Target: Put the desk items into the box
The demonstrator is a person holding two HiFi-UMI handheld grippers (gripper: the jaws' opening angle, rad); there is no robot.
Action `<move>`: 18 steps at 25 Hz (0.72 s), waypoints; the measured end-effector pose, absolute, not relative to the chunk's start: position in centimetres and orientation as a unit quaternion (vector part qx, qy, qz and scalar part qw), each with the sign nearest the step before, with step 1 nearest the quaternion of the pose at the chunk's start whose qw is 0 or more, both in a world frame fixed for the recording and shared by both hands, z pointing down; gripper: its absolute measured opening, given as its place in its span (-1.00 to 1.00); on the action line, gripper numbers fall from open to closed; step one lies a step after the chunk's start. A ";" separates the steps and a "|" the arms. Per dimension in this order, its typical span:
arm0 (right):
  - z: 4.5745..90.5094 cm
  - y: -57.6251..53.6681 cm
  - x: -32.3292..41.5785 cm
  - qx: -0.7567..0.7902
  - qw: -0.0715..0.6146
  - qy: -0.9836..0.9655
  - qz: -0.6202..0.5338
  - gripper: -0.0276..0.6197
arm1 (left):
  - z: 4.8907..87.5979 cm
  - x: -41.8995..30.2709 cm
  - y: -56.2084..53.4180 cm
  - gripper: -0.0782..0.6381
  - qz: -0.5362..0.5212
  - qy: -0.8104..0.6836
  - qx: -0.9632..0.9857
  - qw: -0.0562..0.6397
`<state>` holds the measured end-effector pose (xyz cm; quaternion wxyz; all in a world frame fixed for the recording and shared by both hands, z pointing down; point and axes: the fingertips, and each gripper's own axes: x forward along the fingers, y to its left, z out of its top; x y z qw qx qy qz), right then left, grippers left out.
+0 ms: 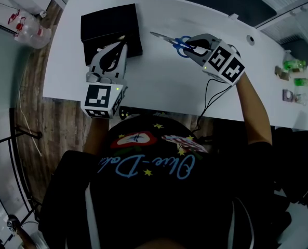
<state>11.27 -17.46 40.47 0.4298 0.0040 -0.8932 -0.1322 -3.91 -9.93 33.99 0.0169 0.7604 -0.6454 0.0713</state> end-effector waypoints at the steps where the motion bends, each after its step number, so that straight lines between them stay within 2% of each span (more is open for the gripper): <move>1: 40.4 -17.3 11.0 0.003 0.429 -0.893 -0.133 -0.64 | 34.0 -4.1 -9.7 -0.76 0.071 -0.646 0.760 0.016; 18: 41.0 -15.1 4.0 -0.045 0.430 -0.888 -0.158 -0.64 | 33.9 -11.0 -5.7 -0.76 0.061 -0.696 0.715 0.023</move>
